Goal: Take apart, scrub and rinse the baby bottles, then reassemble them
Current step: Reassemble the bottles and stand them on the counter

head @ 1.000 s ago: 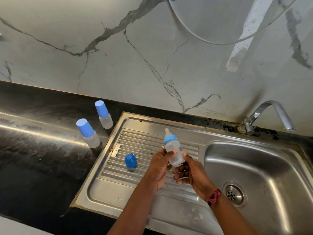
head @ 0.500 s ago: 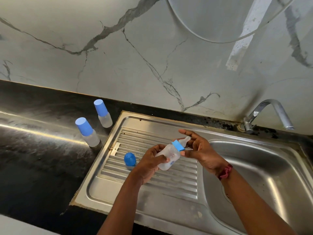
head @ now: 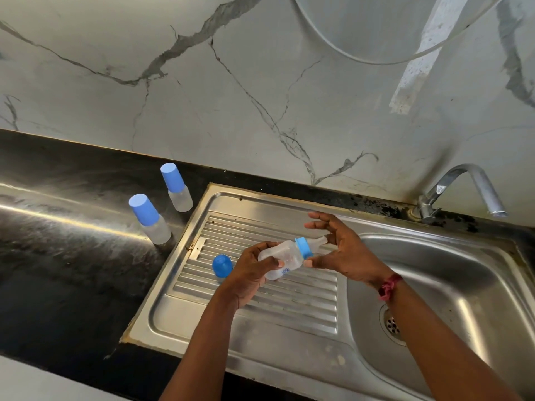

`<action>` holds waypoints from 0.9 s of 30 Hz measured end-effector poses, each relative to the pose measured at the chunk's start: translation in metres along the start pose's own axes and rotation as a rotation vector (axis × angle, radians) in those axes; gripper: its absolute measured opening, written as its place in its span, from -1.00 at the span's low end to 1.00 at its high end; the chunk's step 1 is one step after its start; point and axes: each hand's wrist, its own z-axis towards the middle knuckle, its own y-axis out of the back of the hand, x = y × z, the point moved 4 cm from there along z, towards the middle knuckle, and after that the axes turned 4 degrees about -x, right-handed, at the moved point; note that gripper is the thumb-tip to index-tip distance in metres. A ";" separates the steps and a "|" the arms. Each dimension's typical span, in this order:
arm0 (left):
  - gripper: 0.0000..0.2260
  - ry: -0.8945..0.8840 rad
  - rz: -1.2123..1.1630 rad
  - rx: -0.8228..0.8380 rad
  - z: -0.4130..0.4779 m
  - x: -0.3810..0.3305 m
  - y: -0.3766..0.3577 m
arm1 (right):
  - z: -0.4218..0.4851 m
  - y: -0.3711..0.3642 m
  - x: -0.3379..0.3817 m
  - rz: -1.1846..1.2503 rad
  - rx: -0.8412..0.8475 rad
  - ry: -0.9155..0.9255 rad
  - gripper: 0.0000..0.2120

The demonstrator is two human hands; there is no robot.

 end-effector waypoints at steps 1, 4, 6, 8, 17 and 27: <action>-0.51 0.007 -0.002 0.003 0.000 -0.001 0.000 | 0.000 0.002 0.004 -0.011 0.026 0.033 -0.31; -0.50 0.016 0.011 0.006 0.000 -0.002 -0.001 | 0.001 0.001 0.014 -0.135 0.088 0.116 -0.57; -0.50 0.016 0.023 0.011 0.000 -0.001 -0.001 | 0.002 0.000 0.014 -0.181 0.094 0.133 -0.63; -0.52 0.006 0.041 0.029 0.000 0.000 0.000 | 0.004 0.001 0.011 -0.203 0.087 0.133 -0.67; -0.54 -0.030 0.053 0.053 -0.001 0.000 0.004 | 0.003 0.000 0.011 -0.227 0.075 0.122 -0.61; -0.71 -0.052 0.193 0.049 -0.010 -0.002 0.013 | 0.005 -0.009 0.013 -0.252 0.123 0.143 -0.59</action>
